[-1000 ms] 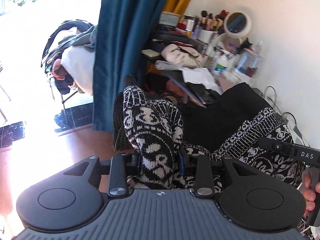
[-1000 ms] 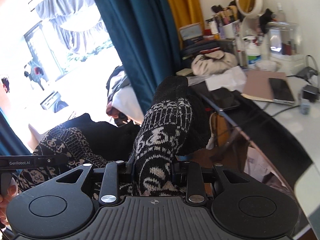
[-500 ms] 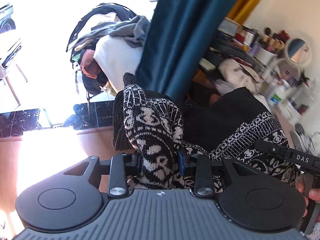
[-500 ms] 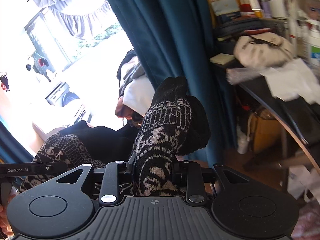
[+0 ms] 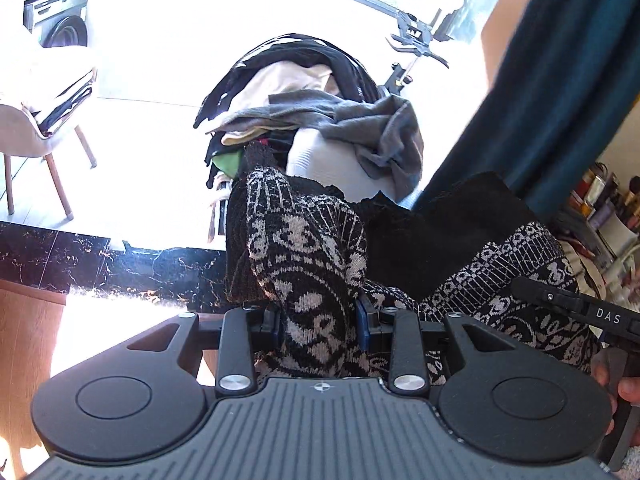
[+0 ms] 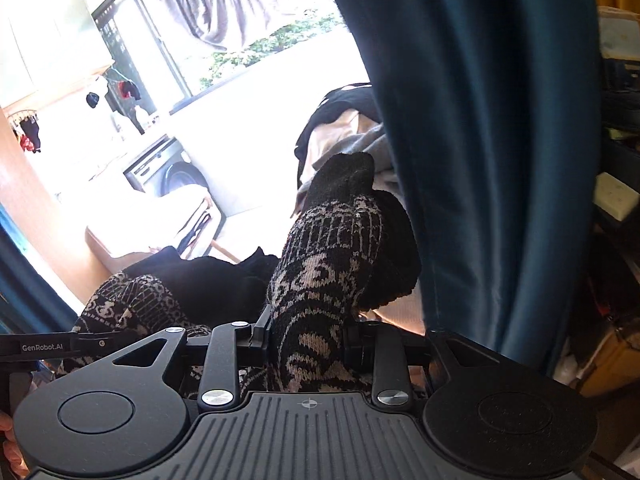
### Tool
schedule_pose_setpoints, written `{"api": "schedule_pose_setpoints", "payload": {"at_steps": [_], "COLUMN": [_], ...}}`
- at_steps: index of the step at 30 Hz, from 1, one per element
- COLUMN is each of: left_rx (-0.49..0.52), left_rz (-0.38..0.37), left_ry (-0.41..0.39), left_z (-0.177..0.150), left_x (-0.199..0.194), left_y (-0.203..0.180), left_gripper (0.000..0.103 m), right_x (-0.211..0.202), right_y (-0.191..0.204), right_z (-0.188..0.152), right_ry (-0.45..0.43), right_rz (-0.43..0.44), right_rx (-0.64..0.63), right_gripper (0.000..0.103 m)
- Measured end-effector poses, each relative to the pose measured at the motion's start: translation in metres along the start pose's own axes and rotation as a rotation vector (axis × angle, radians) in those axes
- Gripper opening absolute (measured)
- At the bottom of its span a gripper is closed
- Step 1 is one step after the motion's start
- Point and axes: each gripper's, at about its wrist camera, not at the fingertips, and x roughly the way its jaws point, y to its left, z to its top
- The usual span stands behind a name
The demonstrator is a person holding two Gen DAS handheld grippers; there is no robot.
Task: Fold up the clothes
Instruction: 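Carry the held folded bundle with both grippers toward the tan chair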
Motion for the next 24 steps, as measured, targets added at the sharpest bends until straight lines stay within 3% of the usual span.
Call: {"api": "schedule_pose_setpoints", "payload": {"at_steps": [5,12,17,24], "left_rx": [0.009,0.098,0.066,0.014], "left_rz": [-0.008,0.01,0.013,0.046], "left_ry": [0.0,-0.014,-0.024,-0.004], "left_z": [0.078,0.181,0.232,0.282], "left_x": [0.016,0.03,0.059,0.107], "left_y": [0.075,0.161,0.211,0.265], "left_gripper": [0.033,0.033,0.033,0.033], "right_x": [0.083,0.199,0.273,0.382], "right_y": [0.059,0.142,0.178,0.198], "right_z": [0.043,0.104,0.142,0.189], "right_ry": [0.009,-0.002,-0.01,0.035], "right_rz": [-0.014,-0.009,0.001,0.012], "right_rx": [0.012,0.045,0.026,0.011], "right_gripper": [0.027,0.027,0.027,0.027]}}
